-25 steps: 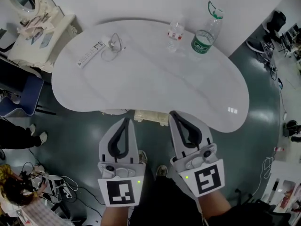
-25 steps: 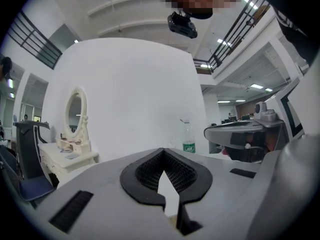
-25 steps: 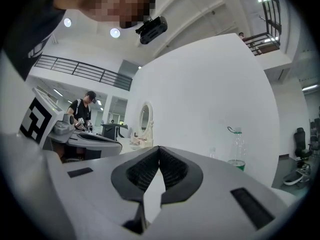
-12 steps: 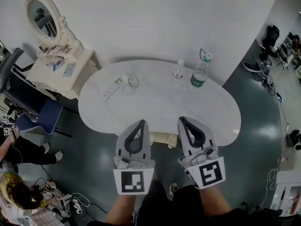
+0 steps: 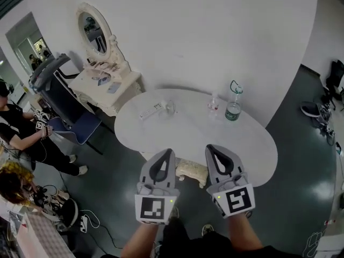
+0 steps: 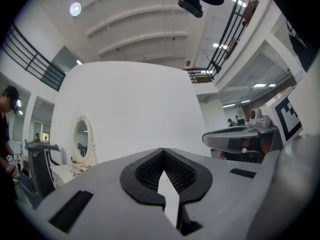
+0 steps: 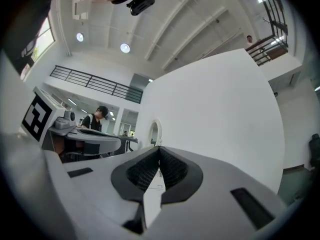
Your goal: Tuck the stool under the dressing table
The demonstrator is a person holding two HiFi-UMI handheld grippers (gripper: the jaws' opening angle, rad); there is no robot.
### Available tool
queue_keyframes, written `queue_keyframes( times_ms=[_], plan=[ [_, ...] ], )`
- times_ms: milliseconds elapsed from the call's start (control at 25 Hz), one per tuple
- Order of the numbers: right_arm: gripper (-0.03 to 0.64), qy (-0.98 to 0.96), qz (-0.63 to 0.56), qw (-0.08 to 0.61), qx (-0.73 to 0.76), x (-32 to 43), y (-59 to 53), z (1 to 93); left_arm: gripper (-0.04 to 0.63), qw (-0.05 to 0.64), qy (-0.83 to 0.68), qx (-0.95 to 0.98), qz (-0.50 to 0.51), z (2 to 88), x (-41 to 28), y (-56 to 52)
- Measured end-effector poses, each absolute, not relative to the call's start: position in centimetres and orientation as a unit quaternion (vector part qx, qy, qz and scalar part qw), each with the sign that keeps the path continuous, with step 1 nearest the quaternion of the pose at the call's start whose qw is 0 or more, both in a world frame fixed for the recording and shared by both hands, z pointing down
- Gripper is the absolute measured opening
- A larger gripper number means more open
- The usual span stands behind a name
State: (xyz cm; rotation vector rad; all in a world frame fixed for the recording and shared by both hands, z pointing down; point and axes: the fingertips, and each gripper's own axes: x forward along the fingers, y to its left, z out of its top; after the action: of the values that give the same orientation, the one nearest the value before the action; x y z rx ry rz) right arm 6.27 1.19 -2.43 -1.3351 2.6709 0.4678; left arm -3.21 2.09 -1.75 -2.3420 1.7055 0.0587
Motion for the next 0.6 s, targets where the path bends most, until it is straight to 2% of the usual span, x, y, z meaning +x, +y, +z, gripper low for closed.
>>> queue_keyframes(
  times_ms=[360, 600],
  plan=[
    [0.005, 0.9, 0.171, 0.092, -0.39, 11.3, 7.5, -3.4, 0.005, 0.169, 0.629, -0.759, 0.002, -3.1, 1.4, 8.3],
    [0.005, 0.898, 0.186, 0.104, -0.386, 12.8, 9.3, -3.6, 0.005, 0.166, 0.633, -0.756, 0.018, -3.0, 2.9, 10.2]
  ],
)
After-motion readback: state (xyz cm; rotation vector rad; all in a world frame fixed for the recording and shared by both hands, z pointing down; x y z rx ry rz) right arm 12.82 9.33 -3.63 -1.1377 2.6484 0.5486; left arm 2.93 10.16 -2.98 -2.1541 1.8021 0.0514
